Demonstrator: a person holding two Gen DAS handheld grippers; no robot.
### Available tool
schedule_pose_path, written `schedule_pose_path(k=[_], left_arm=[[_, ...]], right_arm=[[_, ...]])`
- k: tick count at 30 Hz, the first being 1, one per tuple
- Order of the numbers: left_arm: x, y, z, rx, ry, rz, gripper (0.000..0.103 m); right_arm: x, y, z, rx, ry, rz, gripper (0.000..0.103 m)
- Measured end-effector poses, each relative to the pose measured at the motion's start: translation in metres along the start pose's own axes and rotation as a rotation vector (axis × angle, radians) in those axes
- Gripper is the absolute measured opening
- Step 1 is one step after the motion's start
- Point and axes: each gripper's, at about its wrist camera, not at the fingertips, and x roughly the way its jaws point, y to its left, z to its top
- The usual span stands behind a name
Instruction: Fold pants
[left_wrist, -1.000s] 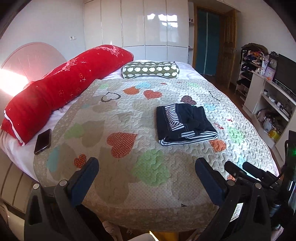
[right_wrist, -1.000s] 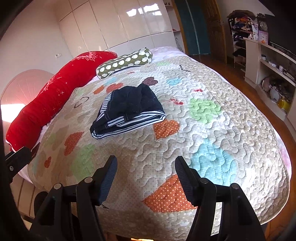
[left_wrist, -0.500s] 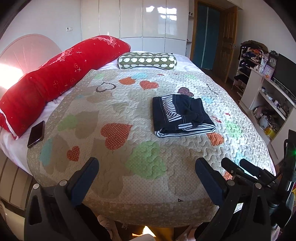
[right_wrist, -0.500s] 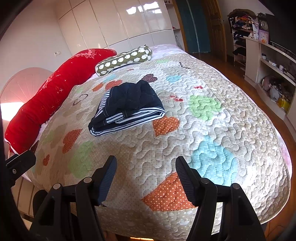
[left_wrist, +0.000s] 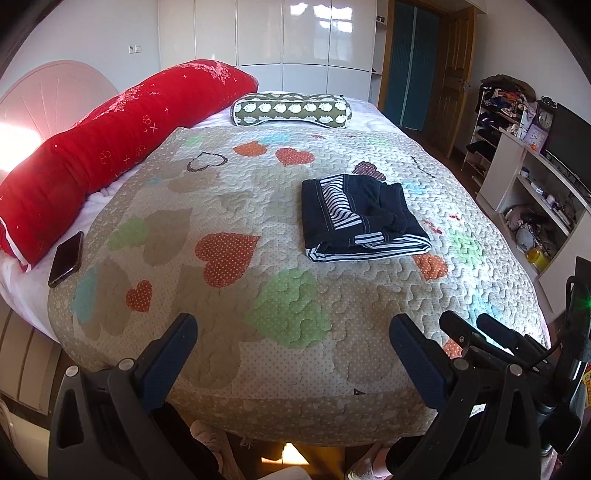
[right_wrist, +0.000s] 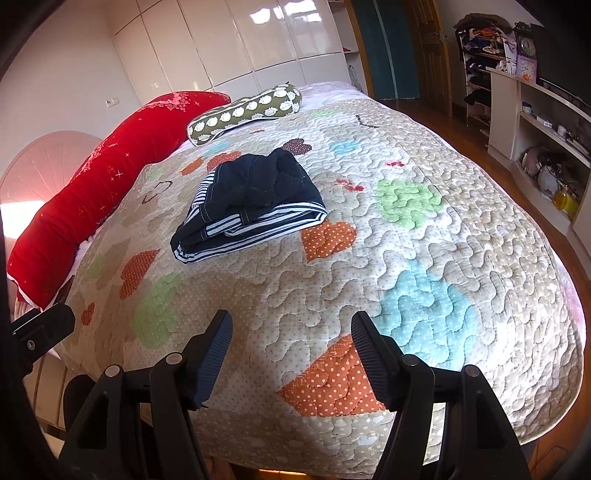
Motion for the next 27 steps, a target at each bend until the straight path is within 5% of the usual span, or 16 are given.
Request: schedule_pose_path(k=[13, 27], left_arm=[[-0.012, 0.008, 0.007, -0.028, -0.019, -0.010, 0.103], [0.027, 0.015, 0.011, -0.059, 0.094, 0.018, 0.103]], right_arm=[[-0.011, 0.011, 0.004, -0.028, -0.013, 0.003, 0.072], [0.011, -0.001, 0.014, -0.018, 0.033, 0.000, 0.073]])
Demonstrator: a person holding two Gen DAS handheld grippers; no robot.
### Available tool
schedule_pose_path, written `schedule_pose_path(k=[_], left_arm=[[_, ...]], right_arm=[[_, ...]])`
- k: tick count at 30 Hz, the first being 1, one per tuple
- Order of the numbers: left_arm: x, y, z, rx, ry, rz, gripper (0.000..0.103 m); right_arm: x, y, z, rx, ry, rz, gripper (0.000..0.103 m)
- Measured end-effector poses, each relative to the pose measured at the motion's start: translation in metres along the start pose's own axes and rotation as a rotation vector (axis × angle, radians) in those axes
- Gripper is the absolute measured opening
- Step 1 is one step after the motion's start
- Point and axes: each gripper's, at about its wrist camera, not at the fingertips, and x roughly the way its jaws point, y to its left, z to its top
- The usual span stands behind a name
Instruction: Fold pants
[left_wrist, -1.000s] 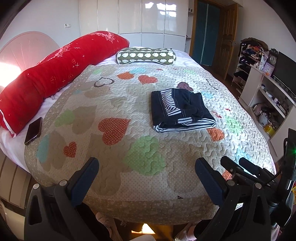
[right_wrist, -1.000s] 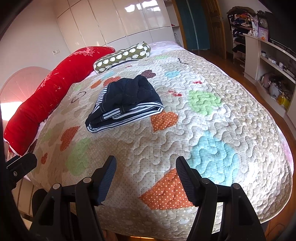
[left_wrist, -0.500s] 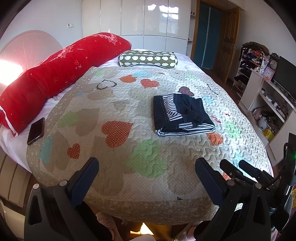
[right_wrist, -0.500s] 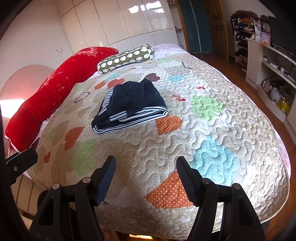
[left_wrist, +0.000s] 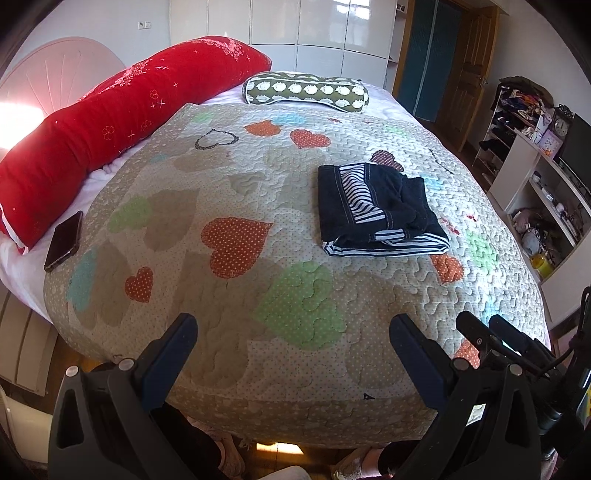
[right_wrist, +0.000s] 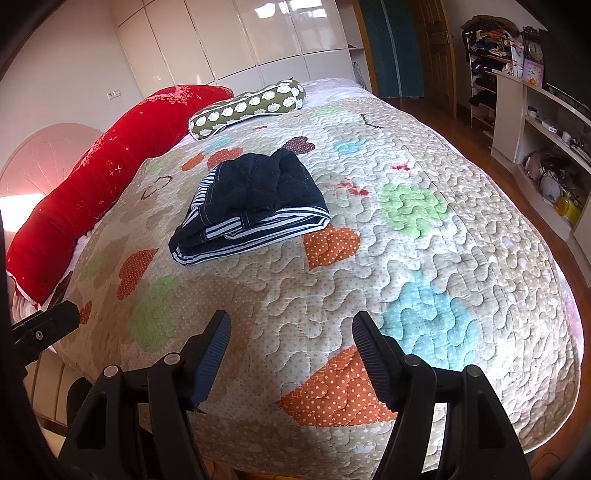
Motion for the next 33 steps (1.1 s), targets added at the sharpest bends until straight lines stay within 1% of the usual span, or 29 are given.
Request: schedule_pose_path(k=[2, 5, 11, 16, 19, 25, 33], left_arm=[[0.010, 0.000, 0.003, 0.000, 0.018, 0.017, 0.103], [0.027, 0.002, 0.010, -0.012, 0.052, 0.021, 0.103], [0.057, 0.004, 0.021, -0.036, 0.098, 0.000, 0.103], [0.077, 0.010, 0.023, -0.059, 0.126, -0.003, 0.103], [0.087, 0.013, 0.024, -0.069, 0.150, -0.012, 0.103], [0.097, 0.017, 0.024, -0.084, 0.169, -0.025, 0.103], [0.094, 0.024, 0.022, -0.097, 0.165, -0.029, 0.103]], right_arm=[[0.006, -0.003, 0.004, 0.007, 0.021, -0.005, 0.073], [0.012, -0.005, 0.011, 0.006, 0.041, -0.019, 0.073], [0.026, -0.005, 0.024, -0.020, 0.060, -0.049, 0.073], [0.041, -0.001, 0.035, -0.045, 0.063, -0.048, 0.073], [0.049, 0.004, 0.036, -0.067, 0.072, -0.052, 0.073], [0.061, 0.011, 0.034, -0.096, 0.096, -0.057, 0.073], [0.064, 0.023, 0.035, -0.127, 0.107, -0.057, 0.073]])
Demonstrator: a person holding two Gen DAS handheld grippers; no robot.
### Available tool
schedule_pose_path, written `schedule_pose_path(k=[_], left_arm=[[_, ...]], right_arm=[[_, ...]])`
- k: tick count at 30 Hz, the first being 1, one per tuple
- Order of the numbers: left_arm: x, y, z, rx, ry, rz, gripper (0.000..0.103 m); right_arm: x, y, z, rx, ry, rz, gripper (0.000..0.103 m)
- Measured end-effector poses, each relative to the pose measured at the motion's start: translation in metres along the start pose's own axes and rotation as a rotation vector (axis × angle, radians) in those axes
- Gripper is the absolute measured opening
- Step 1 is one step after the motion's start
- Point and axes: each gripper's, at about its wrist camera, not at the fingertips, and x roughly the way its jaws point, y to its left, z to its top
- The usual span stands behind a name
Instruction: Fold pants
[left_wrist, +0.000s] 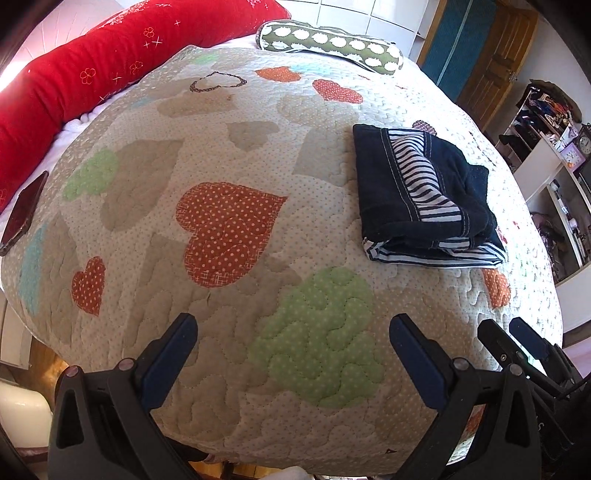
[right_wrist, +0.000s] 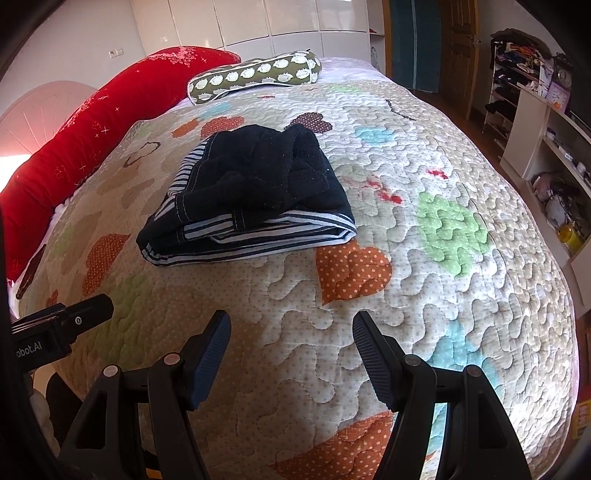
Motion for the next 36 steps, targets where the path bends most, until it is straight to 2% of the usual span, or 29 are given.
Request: schedule_pose_path(k=[9, 22, 36], left_arm=[[0.027, 0.009, -0.012, -0.004, 0.091, 0.028, 0.103], [0.032, 0.007, -0.016, 0.023, 0.087, 0.048, 0.103], [0.043, 0.003, -0.004, -0.026, 0.104, 0.095, 0.103]], right_arm=[[-0.004, -0.001, -0.006, 0.024, 0.016, -0.004, 0.073], [-0.010, -0.007, -0.012, 0.045, 0.021, 0.004, 0.073], [0.000, -0.015, -0.007, -0.017, 0.029, 0.028, 0.073]])
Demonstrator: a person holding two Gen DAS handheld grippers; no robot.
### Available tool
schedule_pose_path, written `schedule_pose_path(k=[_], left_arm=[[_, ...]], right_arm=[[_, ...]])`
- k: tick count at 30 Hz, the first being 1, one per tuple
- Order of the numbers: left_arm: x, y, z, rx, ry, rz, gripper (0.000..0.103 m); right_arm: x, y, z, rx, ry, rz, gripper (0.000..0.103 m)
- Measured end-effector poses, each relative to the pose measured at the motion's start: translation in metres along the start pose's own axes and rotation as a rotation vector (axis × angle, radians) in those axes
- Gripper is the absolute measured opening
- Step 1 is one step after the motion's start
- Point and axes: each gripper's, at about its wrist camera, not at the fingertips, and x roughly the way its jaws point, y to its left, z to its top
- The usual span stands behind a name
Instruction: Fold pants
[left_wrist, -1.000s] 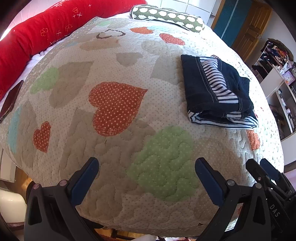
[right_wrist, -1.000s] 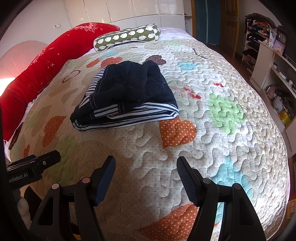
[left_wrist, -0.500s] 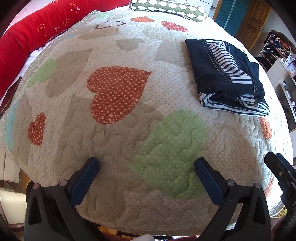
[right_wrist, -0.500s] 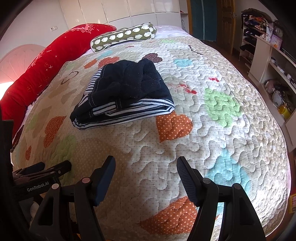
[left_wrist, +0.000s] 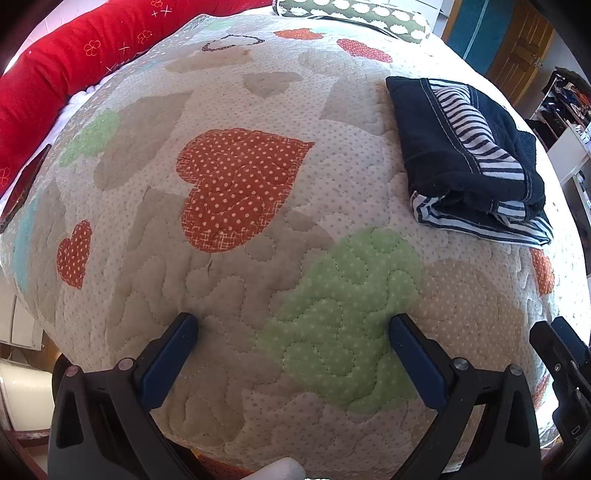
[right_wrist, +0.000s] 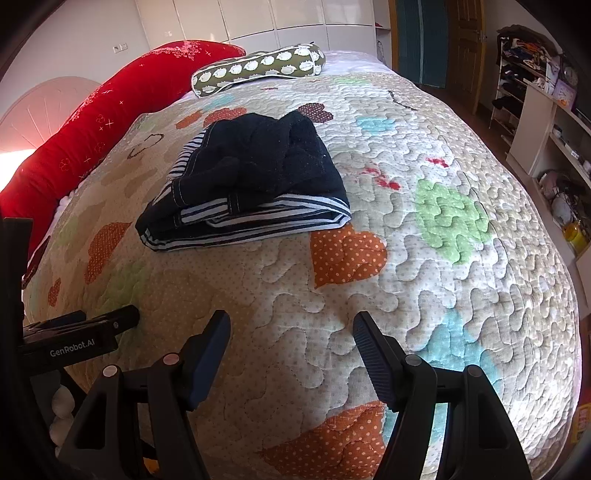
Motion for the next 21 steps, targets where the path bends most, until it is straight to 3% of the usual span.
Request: schedule_pose_path(k=[21], left_arm=[[0.001, 0.001, -0.003, -0.008, -0.007, 0.001, 0.103]], right_arm=[[0.008, 0.028, -0.003, -0.133, 0.002, 0.013, 0.074]])
